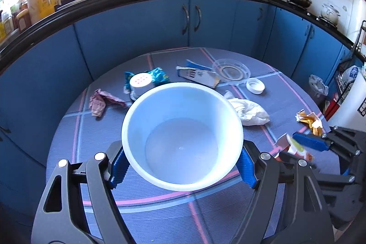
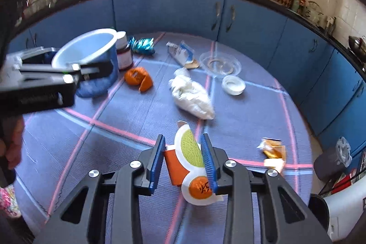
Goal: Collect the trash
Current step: 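Lift the bowl with the left gripper while the right carries the carton toward the bin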
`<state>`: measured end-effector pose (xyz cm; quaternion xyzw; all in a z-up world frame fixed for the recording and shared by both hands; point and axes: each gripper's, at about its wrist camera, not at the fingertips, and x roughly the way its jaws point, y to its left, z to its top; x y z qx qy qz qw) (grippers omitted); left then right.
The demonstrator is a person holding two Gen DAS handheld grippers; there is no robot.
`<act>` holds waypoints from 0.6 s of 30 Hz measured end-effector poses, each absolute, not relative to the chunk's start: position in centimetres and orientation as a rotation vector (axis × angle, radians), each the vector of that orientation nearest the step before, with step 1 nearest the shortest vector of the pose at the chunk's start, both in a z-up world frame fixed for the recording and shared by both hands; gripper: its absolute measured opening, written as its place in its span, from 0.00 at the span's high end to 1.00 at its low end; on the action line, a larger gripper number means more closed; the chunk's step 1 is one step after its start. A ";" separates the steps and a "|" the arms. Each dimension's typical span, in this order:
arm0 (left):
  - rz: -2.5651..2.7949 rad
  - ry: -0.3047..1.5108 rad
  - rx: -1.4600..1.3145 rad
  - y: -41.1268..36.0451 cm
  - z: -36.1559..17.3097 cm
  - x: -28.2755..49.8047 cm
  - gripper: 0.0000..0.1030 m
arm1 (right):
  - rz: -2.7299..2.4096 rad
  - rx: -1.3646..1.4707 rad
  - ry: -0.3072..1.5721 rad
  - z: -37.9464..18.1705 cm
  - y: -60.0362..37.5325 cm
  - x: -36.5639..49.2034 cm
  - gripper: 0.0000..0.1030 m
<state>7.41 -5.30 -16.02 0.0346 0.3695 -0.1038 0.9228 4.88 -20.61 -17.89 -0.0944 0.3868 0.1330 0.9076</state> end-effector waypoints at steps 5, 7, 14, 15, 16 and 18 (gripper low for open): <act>-0.259 0.739 0.099 -7.7 -15.1 7.1 0.26 | 0.234 -0.158 0.753 -15.5 -23.2 3.7 0.70; -0.280 0.729 0.115 -8.9 -14.7 6.9 0.26 | 0.199 -0.160 0.737 -14.8 -24.4 3.2 0.70; -0.385 0.703 0.160 -14.0 -13.5 6.1 0.26 | 0.067 -0.117 0.707 -13.4 -30.0 1.2 0.70; -0.405 0.698 0.169 -15.0 -13.2 5.9 0.26 | 0.047 -0.107 0.705 -13.3 -31.0 0.9 0.70; -0.417 0.696 0.174 -15.6 -13.1 5.8 0.26 | 0.027 -0.098 0.703 -13.2 -31.9 0.5 0.70; -0.448 0.688 0.191 -17.4 -12.8 5.5 0.26 | -0.010 -0.081 0.698 -13.0 -33.5 -0.3 0.70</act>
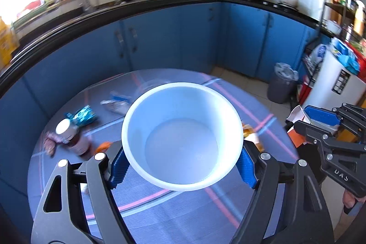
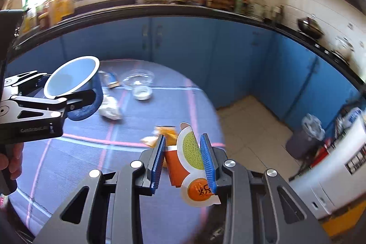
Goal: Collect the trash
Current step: 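Lift the bowl with the left gripper while the right carries the carton toward the bin, then carry the bowl and carton over the black bin and open both grippers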
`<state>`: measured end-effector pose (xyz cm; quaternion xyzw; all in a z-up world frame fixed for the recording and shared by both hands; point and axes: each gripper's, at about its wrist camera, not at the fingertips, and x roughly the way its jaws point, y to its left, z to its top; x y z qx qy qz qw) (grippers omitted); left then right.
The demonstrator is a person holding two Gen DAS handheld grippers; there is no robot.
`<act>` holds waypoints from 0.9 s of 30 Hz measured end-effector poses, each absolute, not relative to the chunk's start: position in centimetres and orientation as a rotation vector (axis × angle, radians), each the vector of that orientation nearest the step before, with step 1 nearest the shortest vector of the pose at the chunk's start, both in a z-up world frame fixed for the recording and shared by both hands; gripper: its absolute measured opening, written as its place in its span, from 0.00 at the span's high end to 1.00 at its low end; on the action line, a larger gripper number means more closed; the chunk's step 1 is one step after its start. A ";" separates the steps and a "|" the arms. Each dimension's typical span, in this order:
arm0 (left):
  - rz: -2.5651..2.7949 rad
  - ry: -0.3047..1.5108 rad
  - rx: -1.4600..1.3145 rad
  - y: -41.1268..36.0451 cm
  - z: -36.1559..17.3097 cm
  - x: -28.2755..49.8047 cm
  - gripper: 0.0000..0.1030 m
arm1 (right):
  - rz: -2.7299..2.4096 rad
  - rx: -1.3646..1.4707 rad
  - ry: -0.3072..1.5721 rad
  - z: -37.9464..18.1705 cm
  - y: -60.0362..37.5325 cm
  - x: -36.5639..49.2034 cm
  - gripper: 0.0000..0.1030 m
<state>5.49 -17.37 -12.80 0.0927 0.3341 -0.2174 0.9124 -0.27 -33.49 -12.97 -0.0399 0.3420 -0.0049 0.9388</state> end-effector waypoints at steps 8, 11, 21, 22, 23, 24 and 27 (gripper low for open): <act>-0.560 0.661 0.261 -24.0 -11.9 4.2 0.25 | -0.116 -0.042 0.672 -12.1 -38.6 -2.3 0.70; -0.593 0.656 0.285 -26.1 -11.7 3.9 0.25 | -0.152 -0.033 0.664 -11.9 -40.4 -3.0 0.70; -0.676 0.648 0.339 -31.6 -11.6 3.2 0.25 | -0.215 0.031 0.662 -12.5 -45.2 -4.1 0.70; -0.682 0.646 0.344 -32.1 -11.6 3.2 0.25 | -0.216 0.034 0.662 -12.6 -45.4 -4.0 0.70; -0.689 0.644 0.349 -32.5 -11.5 3.1 0.25 | -0.218 0.038 0.661 -12.7 -45.6 -3.9 0.70; -0.695 0.642 0.353 -33.0 -11.5 3.0 0.25 | -0.219 0.045 0.658 -12.7 -45.9 -4.0 0.67; -0.711 0.634 0.365 -34.1 -11.5 2.9 0.25 | -0.237 0.051 0.648 -12.8 -46.7 -4.0 0.67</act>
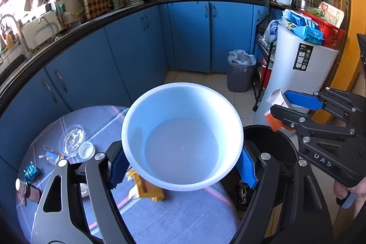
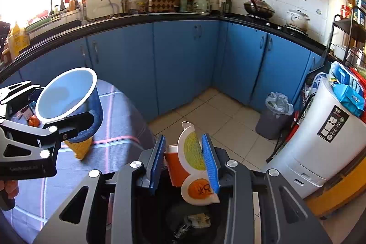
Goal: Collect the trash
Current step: 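Carry the bowl and carton over the black bin and open both grippers, then grasp the white pill strip with the left gripper while the right grasps the yellow wrapper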
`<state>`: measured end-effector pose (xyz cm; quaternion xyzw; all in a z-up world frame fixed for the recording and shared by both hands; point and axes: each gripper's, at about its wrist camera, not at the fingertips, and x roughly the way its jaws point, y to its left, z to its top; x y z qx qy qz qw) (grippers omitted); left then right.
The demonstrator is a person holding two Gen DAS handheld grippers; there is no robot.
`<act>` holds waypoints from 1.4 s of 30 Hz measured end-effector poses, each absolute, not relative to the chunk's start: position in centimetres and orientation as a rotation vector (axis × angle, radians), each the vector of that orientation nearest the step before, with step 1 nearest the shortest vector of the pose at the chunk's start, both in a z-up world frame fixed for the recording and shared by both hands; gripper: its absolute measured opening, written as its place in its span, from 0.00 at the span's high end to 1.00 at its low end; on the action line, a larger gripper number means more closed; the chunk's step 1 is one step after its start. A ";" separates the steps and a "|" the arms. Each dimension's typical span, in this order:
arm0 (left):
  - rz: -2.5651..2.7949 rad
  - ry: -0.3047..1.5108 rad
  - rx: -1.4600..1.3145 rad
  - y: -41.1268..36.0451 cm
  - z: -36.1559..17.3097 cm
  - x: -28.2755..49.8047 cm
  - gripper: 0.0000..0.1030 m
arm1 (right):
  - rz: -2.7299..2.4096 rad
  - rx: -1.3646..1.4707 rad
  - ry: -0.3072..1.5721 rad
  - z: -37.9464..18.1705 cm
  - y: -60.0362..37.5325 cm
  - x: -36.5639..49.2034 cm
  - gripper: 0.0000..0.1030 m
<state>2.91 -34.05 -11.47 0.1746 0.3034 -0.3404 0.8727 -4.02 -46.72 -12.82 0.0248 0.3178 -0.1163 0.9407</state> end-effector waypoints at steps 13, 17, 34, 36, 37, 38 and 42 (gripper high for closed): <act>-0.767 0.639 0.363 -37.2 -11.3 3.3 0.25 | -0.336 0.057 0.608 -13.1 -48.6 -4.7 0.17; -0.797 0.651 0.352 -38.2 -11.2 3.2 0.25 | -0.416 0.029 0.617 -13.2 -49.4 -4.7 0.17; -0.695 0.642 0.277 -33.7 -11.1 4.9 0.03 | -0.436 0.096 0.628 -14.3 -49.0 -4.1 0.17; -0.629 0.654 0.266 -30.8 -11.5 6.0 0.03 | -0.329 0.081 0.654 -15.1 -46.0 -2.1 0.17; -0.585 0.659 0.265 -29.0 -11.8 6.6 0.03 | -0.290 0.072 0.662 -15.5 -44.6 -1.3 0.17; -0.554 0.662 0.265 -27.8 -12.0 6.9 0.03 | -0.251 0.062 0.671 -15.9 -43.2 -0.5 0.17; -0.387 0.694 0.244 -20.4 -13.1 8.5 0.03 | -0.090 0.007 0.706 -17.6 -36.9 2.9 0.17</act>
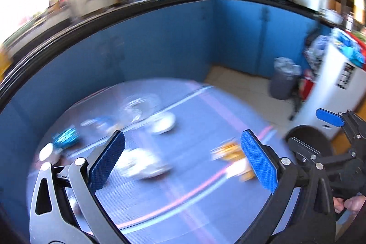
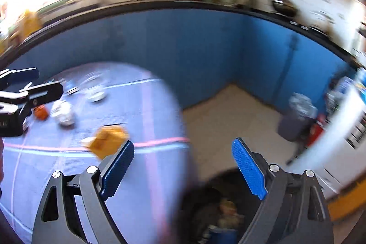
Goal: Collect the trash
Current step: 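Grasp the white pill strip with the left gripper while the right grasps the yellow wrapper, then carry the pill strip and yellow wrapper over the black bin with both grippers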
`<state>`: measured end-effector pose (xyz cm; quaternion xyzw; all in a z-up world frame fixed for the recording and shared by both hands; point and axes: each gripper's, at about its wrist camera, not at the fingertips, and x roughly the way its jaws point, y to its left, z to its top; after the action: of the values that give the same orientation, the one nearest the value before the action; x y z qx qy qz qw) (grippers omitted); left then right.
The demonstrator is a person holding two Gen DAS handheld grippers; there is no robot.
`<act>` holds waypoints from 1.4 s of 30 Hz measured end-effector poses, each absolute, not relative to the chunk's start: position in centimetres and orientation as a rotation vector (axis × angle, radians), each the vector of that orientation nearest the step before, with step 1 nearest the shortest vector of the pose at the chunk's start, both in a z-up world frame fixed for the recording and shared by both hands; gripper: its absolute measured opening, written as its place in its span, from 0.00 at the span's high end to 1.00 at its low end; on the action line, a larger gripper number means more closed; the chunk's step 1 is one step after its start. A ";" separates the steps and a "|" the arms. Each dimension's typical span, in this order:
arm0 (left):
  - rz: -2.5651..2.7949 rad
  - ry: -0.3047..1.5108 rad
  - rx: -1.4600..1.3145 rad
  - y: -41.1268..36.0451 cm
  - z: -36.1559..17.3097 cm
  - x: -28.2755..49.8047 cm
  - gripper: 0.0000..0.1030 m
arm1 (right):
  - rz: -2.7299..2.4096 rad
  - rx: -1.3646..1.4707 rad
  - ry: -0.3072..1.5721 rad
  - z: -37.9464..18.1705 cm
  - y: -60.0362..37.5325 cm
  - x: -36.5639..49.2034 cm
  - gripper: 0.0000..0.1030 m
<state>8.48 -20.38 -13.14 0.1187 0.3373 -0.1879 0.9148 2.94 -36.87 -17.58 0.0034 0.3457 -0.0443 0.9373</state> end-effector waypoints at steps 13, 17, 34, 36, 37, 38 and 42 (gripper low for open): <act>-0.131 0.784 0.125 -4.2 -16.8 9.1 0.03 | 0.046 -0.082 0.755 -18.7 -27.6 7.8 0.17; -0.134 0.812 0.089 -2.6 -18.2 9.5 0.03 | 0.032 -0.093 0.782 -19.1 -26.8 8.2 0.17; -0.155 0.903 0.066 -0.9 -21.8 11.0 0.52 | 0.027 -0.127 0.870 -20.7 -25.3 9.6 0.72; -0.167 0.900 0.041 -0.7 -21.5 10.9 0.61 | 0.034 -0.116 0.874 -20.6 -25.4 9.6 0.85; -0.168 0.898 0.031 -0.6 -21.4 11.0 0.63 | 0.034 -0.112 0.869 -20.5 -25.5 9.5 0.91; -0.173 0.894 0.021 -0.7 -21.2 11.0 0.65 | 0.038 -0.104 0.866 -20.3 -25.7 9.5 0.94; -0.186 0.861 0.030 -1.5 -19.9 10.6 0.74 | 0.054 -0.085 0.851 -19.6 -26.0 9.0 0.97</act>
<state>10.64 -1.53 -19.86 0.0146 0.4169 -0.0901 0.9044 8.98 -26.03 -19.60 -0.0413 0.4124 0.0261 0.9097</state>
